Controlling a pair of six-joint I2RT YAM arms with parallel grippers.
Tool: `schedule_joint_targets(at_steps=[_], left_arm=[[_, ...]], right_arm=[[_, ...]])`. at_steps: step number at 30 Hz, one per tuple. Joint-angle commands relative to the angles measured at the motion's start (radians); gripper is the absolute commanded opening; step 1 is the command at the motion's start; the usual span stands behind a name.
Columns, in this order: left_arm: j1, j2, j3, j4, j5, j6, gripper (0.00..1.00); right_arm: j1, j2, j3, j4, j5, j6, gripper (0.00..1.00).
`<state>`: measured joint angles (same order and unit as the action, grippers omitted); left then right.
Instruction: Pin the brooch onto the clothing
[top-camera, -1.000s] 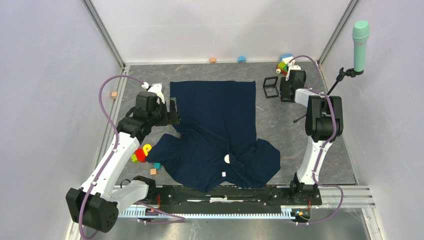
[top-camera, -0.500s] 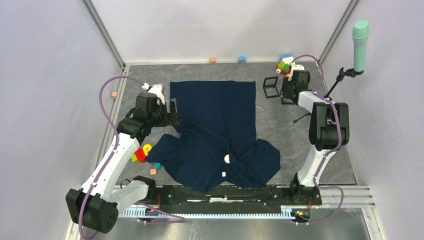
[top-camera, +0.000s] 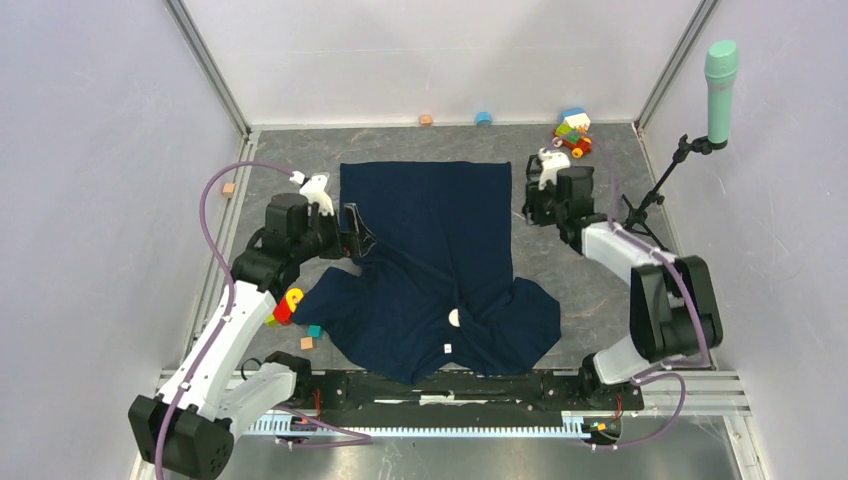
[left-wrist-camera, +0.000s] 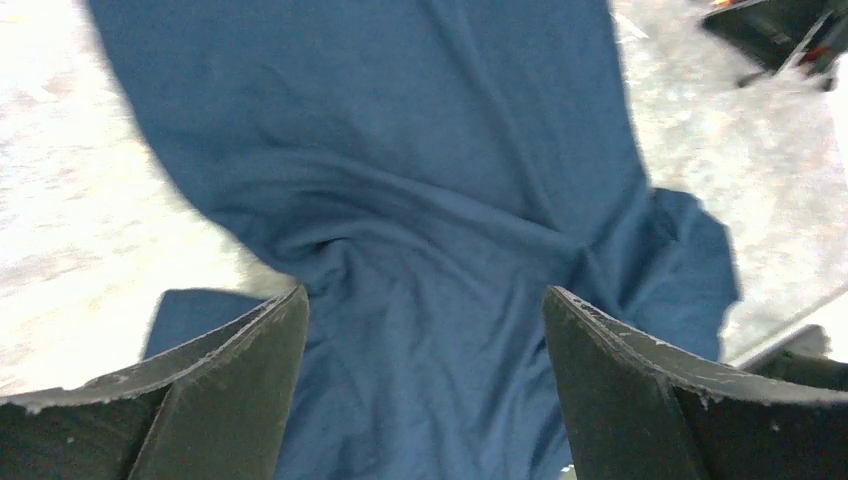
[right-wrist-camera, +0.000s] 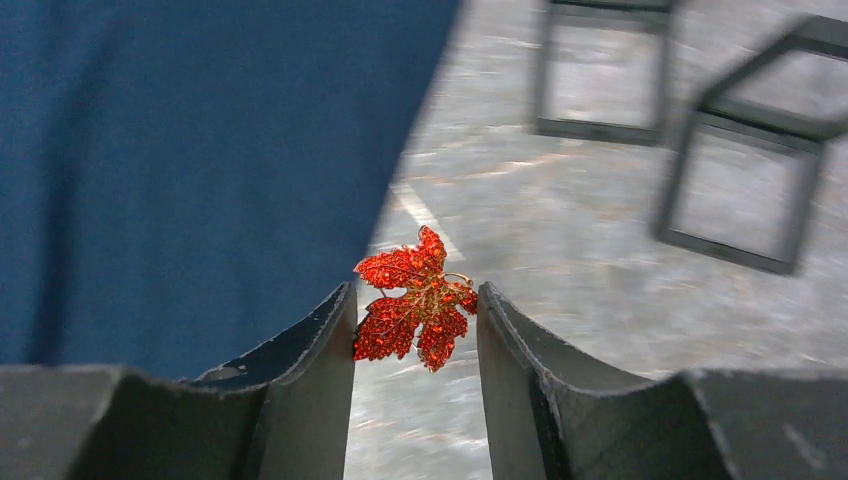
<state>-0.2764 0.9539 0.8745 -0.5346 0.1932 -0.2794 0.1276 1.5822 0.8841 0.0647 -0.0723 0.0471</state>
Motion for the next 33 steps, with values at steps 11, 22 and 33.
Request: schedule_joint_targets(at_steps=[11, 22, 33], left_arm=[[-0.242, -0.008, -0.366, 0.617, 0.221, -0.588, 0.88], [-0.504, 0.082, -0.457, 0.861, 0.109, -0.781, 0.73], [-0.564, 0.113, -0.474, 0.879, 0.049, -0.831, 0.43]], right_arm=[[0.5, -0.441, -0.442, 0.373, -0.166, 0.013, 0.13], [0.776, -0.549, -0.579, 0.477, -0.102, 0.056, 0.13], [0.883, -0.586, -0.57, 0.434, -0.039, 0.029, 0.12]])
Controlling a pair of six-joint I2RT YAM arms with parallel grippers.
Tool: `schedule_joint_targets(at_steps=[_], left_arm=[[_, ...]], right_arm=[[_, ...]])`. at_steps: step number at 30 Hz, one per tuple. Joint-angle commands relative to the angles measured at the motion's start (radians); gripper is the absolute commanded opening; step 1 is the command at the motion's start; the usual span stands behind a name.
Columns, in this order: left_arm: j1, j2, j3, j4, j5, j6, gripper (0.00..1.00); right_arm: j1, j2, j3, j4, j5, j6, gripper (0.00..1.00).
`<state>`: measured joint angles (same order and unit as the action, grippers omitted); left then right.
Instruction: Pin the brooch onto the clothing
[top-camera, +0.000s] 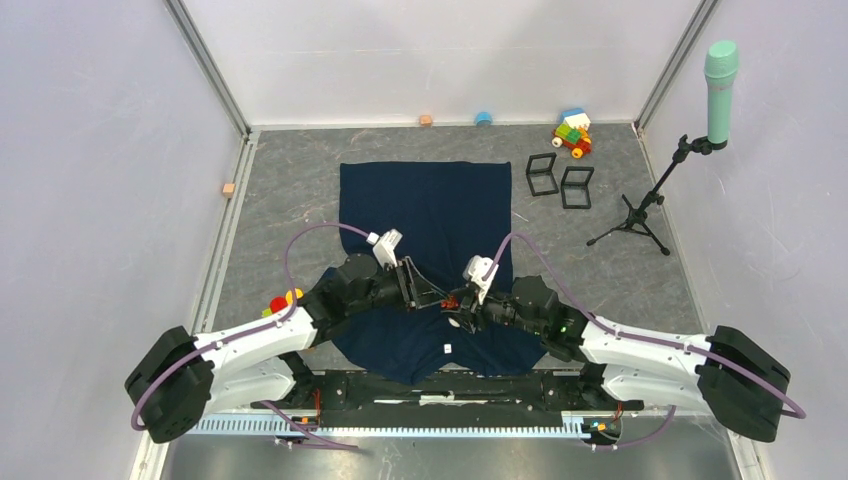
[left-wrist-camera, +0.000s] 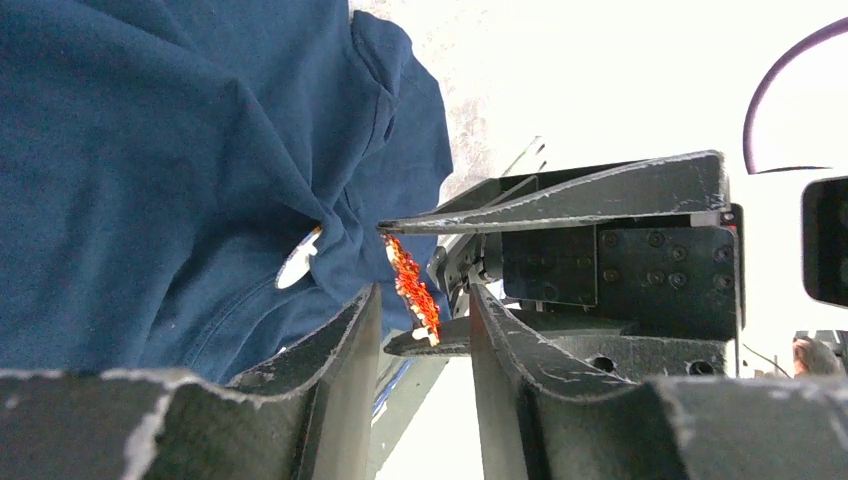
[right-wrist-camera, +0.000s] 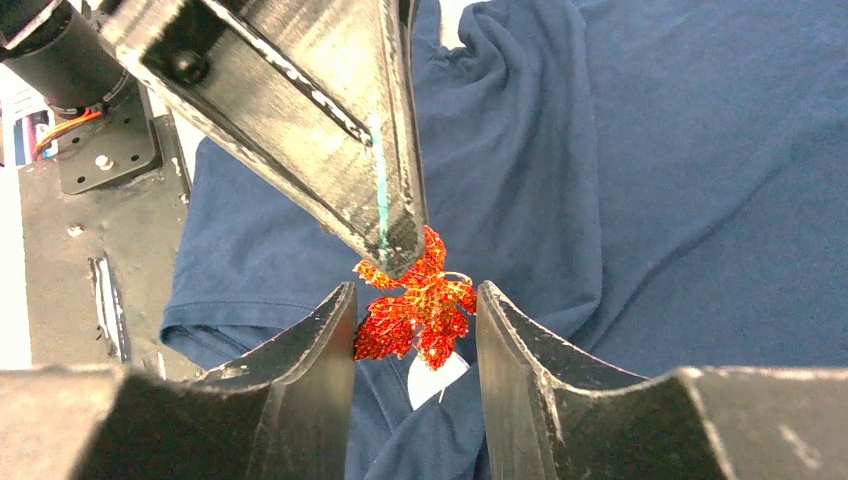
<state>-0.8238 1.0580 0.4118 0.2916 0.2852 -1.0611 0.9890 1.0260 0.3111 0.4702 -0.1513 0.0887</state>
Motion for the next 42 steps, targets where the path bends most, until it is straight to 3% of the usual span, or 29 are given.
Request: schedule_joint_targets(at_steps=[1, 4, 9, 10, 11, 13, 16, 21, 34, 42], left_arm=[[-0.019, 0.014, -0.012, 0.055, -0.043, -0.052, 0.42], [-0.03, 0.034, -0.007, 0.055, -0.044, -0.055, 0.36], [-0.044, 0.055, -0.015, 0.101, -0.052, -0.081, 0.09], [-0.046, 0.055, -0.019, 0.108, -0.058, -0.087, 0.03], [-0.046, 0.052, -0.025, 0.112, -0.067, -0.094, 0.02], [-0.046, 0.039, -0.044, 0.124, -0.092, -0.113, 0.02], [-0.046, -0.003, -0.079, 0.13, -0.146, -0.15, 0.02], [-0.046, -0.08, -0.118, 0.103, -0.227, -0.194, 0.02], [-0.045, -0.131, -0.13, 0.047, -0.282, -0.255, 0.02], [-0.046, -0.123, -0.133, 0.052, -0.281, -0.263, 0.02]], right_arm=[[0.026, -0.033, 0.005, 0.023, 0.044, -0.013, 0.12], [0.033, -0.035, 0.007, 0.009, 0.044, -0.016, 0.12], [0.044, -0.037, 0.016, -0.023, 0.062, -0.026, 0.15], [0.048, -0.039, 0.02, -0.034, 0.074, -0.031, 0.23], [0.053, -0.042, 0.022, -0.052, 0.094, -0.036, 0.38], [0.06, -0.054, 0.027, -0.08, 0.126, -0.049, 0.53], [0.07, -0.086, 0.03, -0.12, 0.165, -0.068, 0.65], [0.107, -0.116, 0.054, -0.187, 0.267, -0.126, 0.74], [0.382, 0.06, 0.156, -0.135, 0.769, -0.158, 0.61], [0.442, 0.223, 0.231, -0.088, 0.873, -0.155, 0.52]])
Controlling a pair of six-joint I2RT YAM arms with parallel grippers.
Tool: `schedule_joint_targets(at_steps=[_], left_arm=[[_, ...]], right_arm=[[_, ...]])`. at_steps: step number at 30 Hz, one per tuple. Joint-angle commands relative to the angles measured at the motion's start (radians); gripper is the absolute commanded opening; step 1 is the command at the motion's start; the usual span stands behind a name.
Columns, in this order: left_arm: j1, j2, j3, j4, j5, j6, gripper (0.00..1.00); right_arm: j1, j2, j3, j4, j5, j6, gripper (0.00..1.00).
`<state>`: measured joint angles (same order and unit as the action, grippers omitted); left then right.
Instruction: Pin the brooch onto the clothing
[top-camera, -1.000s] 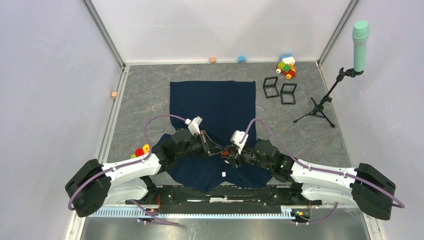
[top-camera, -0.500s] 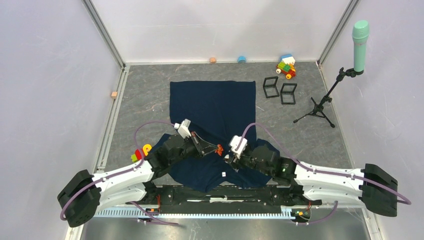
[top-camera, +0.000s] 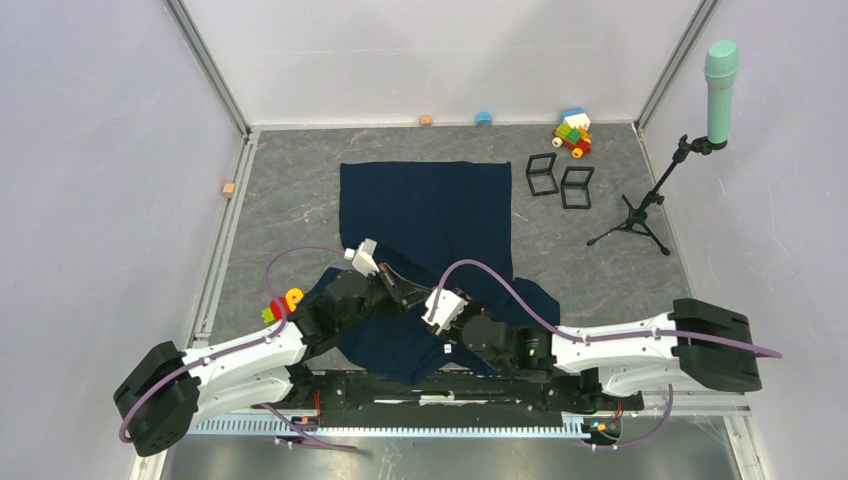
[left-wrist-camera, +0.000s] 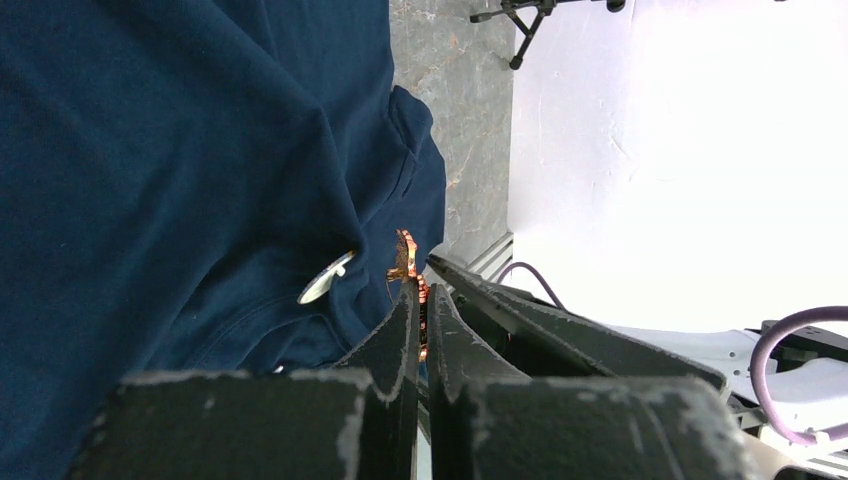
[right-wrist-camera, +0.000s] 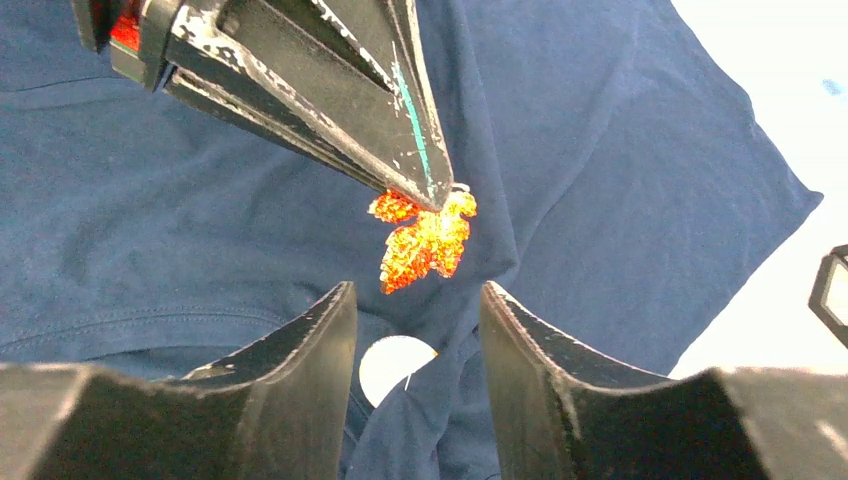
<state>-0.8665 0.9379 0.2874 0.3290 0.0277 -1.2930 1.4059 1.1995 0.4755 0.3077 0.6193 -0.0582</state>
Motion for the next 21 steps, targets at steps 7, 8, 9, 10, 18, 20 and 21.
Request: schedule_joint_targets(at_steps=[7, 8, 9, 10, 18, 20, 21], left_arm=[[-0.003, -0.003, -0.014, 0.015, -0.024, -0.037, 0.02], [-0.003, -0.003, -0.014, 0.015, -0.023, -0.038, 0.02], [-0.003, -0.002, -0.014, 0.015, -0.024, -0.039, 0.02], [-0.003, -0.003, -0.016, 0.017, -0.024, -0.04, 0.02], [-0.003, -0.008, -0.01, 0.024, -0.024, -0.037, 0.02], [-0.003, -0.015, -0.013, 0.021, -0.024, -0.032, 0.1], [-0.003, -0.022, -0.017, 0.02, -0.023, -0.028, 0.22]], right_arm=[[0.051, 0.157, 0.115, 0.083, 0.187, -0.012, 0.42], [0.051, 0.166, 0.119, 0.085, 0.192, -0.013, 0.41], [0.052, 0.173, 0.125, 0.086, 0.199, -0.014, 0.37], [0.052, 0.184, 0.129, 0.086, 0.207, -0.016, 0.34], [0.052, 0.228, 0.13, 0.079, 0.292, 0.017, 0.04], [0.052, 0.214, 0.118, 0.08, 0.32, 0.035, 0.0], [0.052, 0.199, 0.111, 0.082, 0.328, 0.043, 0.0]])
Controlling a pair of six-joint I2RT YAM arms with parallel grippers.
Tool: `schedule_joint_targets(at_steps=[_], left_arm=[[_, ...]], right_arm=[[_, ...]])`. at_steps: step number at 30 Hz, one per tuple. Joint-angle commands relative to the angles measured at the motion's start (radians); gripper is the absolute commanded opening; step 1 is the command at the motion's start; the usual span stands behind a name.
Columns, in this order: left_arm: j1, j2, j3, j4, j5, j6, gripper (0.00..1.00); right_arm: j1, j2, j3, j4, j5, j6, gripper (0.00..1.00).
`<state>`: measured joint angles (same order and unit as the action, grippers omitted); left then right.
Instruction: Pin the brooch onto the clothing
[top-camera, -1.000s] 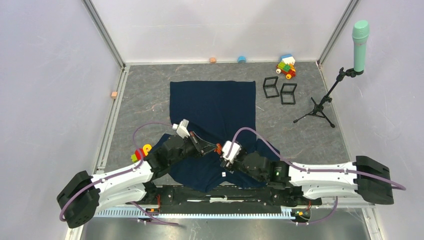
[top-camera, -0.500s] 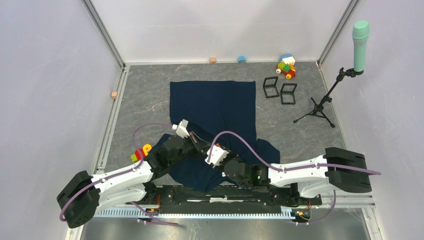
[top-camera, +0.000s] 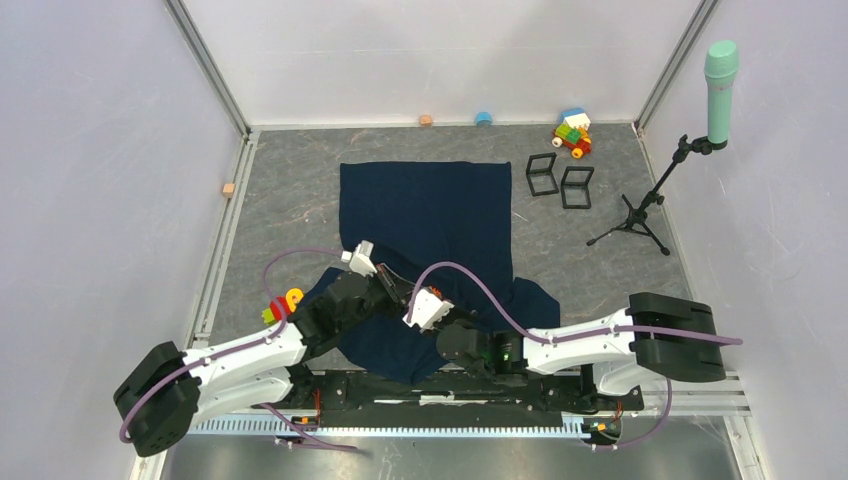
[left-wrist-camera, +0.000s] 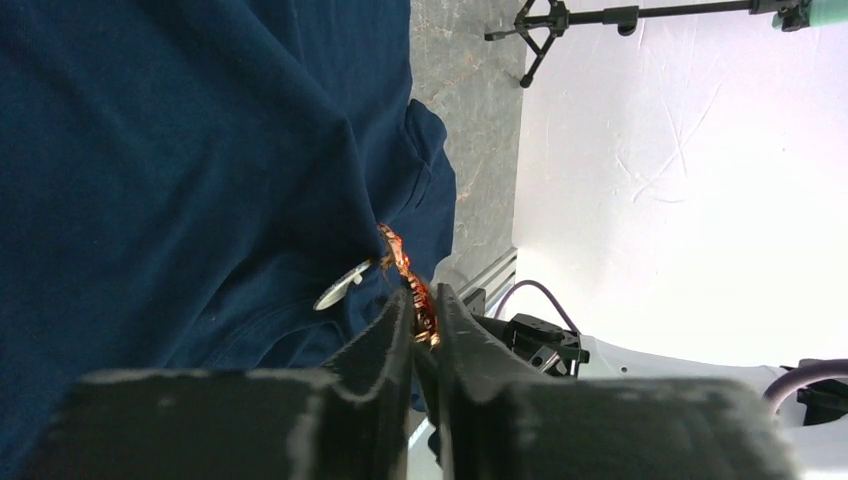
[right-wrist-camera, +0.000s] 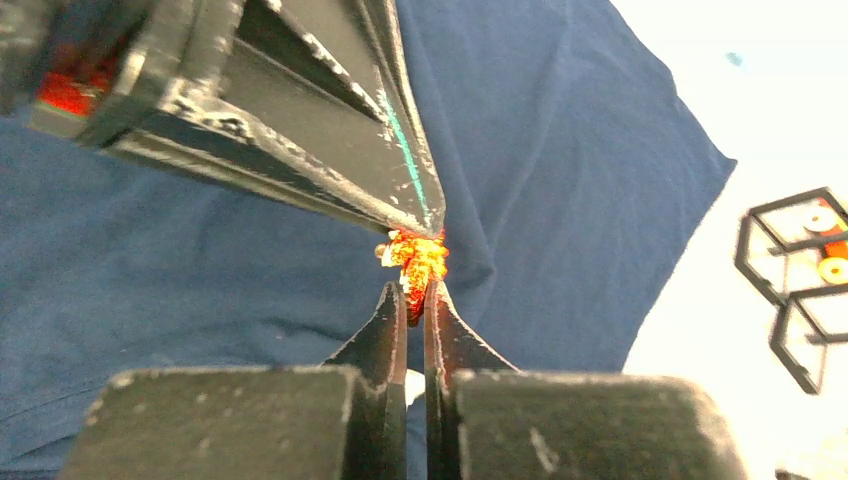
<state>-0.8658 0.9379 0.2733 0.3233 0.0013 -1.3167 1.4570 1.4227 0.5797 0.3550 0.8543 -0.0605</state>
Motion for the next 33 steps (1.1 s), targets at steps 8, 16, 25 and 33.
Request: schedule_joint_targets(at_steps=[8, 16, 25, 33], left_arm=[[-0.004, -0.181, -0.007, -0.156, -0.11, 0.077, 0.66], [-0.004, -0.285, 0.069, -0.276, -0.073, 0.436, 0.74], [-0.034, -0.133, 0.176, -0.317, 0.286, 0.759, 0.72], [-0.105, -0.117, 0.167, -0.279, 0.318, 0.789, 0.68]], right_arm=[[-0.08, -0.185, -0.098, 0.029, -0.071, 0.132, 0.0], [-0.394, -0.356, -0.165, -0.009, -0.758, 0.266, 0.0], [-0.657, -0.386, -0.098, -0.15, -1.399, 0.357, 0.0], [-0.681, -0.36, -0.068, -0.203, -1.668, 0.384, 0.0]])
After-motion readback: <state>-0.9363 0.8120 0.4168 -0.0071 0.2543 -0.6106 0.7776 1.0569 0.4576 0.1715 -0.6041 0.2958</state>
